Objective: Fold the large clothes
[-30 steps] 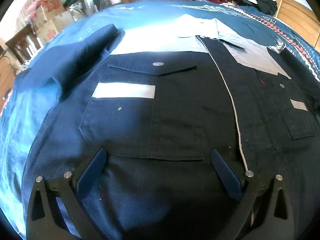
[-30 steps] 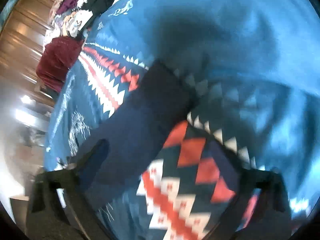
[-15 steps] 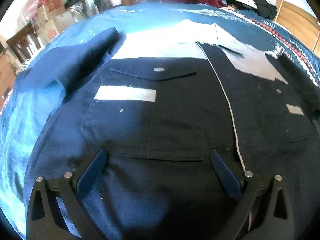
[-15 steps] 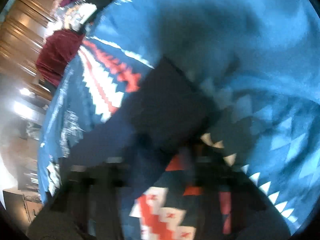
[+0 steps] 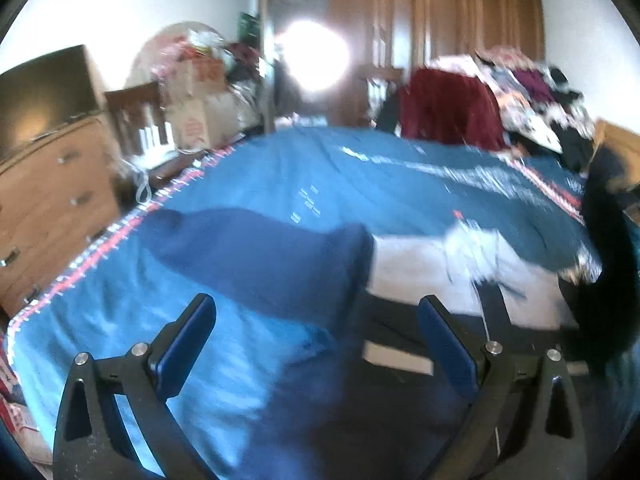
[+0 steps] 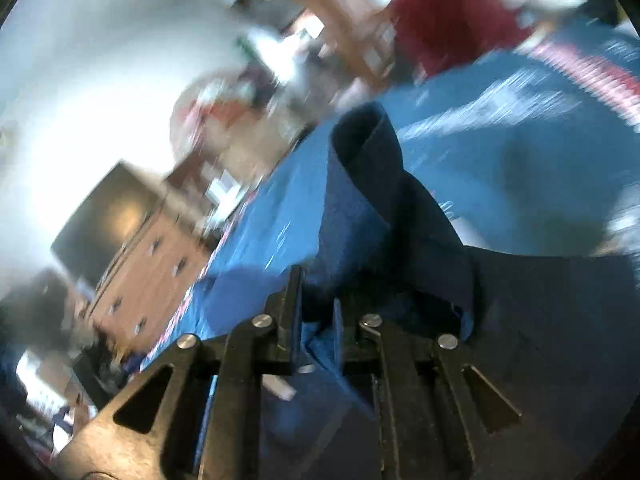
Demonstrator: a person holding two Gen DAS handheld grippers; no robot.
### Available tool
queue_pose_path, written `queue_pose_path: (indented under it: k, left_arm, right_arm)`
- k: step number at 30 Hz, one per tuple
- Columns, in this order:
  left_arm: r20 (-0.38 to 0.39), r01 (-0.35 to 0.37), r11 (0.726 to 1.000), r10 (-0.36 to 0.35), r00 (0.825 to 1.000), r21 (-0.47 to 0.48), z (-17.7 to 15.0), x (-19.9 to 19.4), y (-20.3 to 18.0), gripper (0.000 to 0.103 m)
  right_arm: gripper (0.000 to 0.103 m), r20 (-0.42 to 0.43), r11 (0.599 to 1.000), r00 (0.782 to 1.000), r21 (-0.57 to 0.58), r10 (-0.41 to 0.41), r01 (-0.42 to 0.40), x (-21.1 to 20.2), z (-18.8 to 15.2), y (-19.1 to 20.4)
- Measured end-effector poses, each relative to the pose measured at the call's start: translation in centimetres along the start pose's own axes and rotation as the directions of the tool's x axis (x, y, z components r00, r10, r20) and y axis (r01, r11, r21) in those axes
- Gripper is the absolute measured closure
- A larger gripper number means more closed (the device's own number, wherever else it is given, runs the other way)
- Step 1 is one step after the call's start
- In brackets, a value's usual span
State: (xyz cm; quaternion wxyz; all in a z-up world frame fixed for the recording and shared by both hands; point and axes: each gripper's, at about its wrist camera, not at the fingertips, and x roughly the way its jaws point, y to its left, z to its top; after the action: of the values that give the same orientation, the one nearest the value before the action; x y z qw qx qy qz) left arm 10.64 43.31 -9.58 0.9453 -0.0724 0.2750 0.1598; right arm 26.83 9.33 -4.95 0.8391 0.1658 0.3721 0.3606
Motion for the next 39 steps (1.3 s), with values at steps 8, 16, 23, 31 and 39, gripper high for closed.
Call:
queue_pose_path:
  k: [8,16,23,31,39]
  left_arm:
    - [-0.043,-0.033,0.998,0.031,0.999,-0.059,0.4,0.7,6.1,0.001]
    - [-0.13,-0.085,0.988,0.068,0.989,-0.13,-2.7,3.5,11.7,0.001]
    - [-0.166,-0.185,0.95,0.146,0.975,-0.252,-3.0,4.6,19.1,0.001]
    - [-0.194,-0.16,0.901,0.087,0.977,-0.403,0.2,10.9,27.4,0.001]
    - [-0.319,-0.153,0.856,-0.014,0.947,-0.493,1.5,24.0,32.2,0.012]
  right_arm:
    - [0.08,-0.245,0.994,0.968,-0.099,-0.058,0.034,10.3,-6.6,2.7]
    - [0.061,-0.142,0.929,0.921,0.017,-0.364,0.37,-4.0,-10.0,-10.9]
    - [0.096,-0.29,0.79,0.766,0.053,-0.573,0.611,-10.0,-14.6,-19.7]
    - [0.059,-0.176,0.866,0.866,0.102,-0.469,0.489,-13.3,-14.2,-14.1]
    - [0.051,-0.195,0.897,0.89,0.086,-0.412,0.434,-8.5,-14.9,-9.7]
